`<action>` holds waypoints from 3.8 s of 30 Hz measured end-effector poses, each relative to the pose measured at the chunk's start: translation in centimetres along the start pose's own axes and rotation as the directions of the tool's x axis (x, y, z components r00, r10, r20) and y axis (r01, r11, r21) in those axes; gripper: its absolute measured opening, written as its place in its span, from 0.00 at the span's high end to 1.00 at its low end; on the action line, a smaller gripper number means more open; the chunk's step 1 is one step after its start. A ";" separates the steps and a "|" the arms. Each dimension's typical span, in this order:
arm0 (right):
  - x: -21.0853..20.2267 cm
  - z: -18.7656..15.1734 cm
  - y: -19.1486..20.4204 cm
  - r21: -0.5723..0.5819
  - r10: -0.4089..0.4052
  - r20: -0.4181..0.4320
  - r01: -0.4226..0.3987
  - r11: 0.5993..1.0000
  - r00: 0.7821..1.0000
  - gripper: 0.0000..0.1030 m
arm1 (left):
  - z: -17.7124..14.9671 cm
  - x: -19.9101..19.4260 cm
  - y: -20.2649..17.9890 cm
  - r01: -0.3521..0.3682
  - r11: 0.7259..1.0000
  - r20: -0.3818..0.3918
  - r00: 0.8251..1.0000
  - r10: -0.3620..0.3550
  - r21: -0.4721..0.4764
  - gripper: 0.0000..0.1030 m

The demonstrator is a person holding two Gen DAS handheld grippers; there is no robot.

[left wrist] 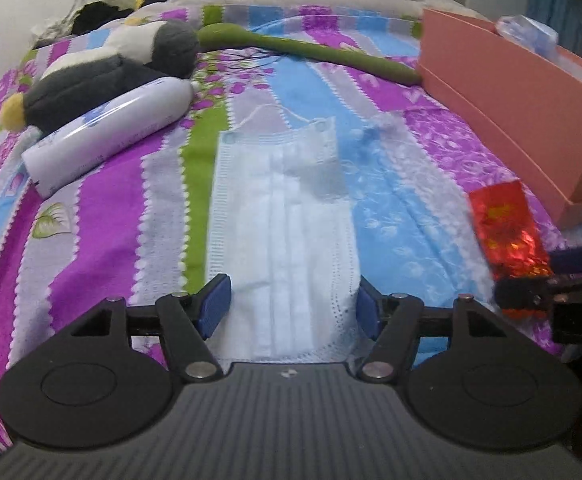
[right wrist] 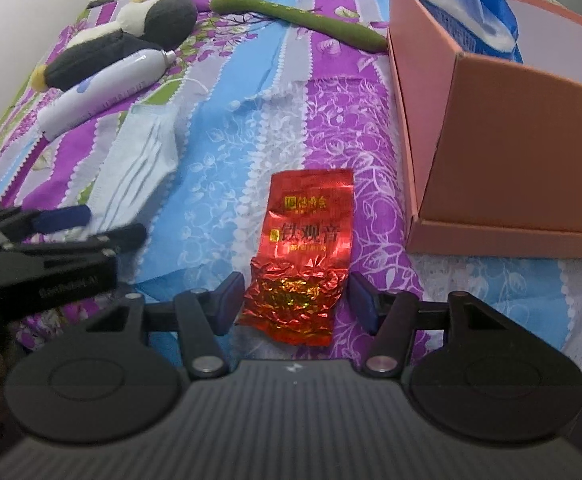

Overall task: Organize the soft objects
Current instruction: 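Lift and carry the red packet and face mask over the orange box, then open both grippers inside the box to drop the packet and mask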

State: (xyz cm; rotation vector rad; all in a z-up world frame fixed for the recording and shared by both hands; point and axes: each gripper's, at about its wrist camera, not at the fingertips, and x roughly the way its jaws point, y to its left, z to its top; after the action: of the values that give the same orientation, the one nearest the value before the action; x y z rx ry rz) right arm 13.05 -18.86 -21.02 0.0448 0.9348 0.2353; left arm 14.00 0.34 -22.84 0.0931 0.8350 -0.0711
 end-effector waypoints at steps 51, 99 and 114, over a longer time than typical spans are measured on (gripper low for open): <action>-11.8 5.1 1.4 -0.049 0.083 0.236 -0.074 0.996 0.968 0.45 | 4.2 -12.9 -1.4 0.138 0.967 0.104 0.988 -0.118 -0.212 0.91; -10.9 11.4 -22.2 0.310 -0.253 0.183 0.189 0.932 0.950 0.45 | 21.2 -4.0 -20.2 0.451 0.892 0.047 0.891 -0.452 0.042 0.91; -4.8 16.8 -28.8 0.324 -0.158 -0.035 0.161 0.932 0.987 0.44 | 30.2 8.4 -26.1 0.491 0.870 -0.284 0.829 -0.481 -0.040 0.90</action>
State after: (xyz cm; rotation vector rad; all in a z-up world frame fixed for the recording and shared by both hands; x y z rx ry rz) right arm 28.97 -46.85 -11.29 0.2728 0.9730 -0.0732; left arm 39.25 -29.19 -10.40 -0.0833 1.1337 -0.5685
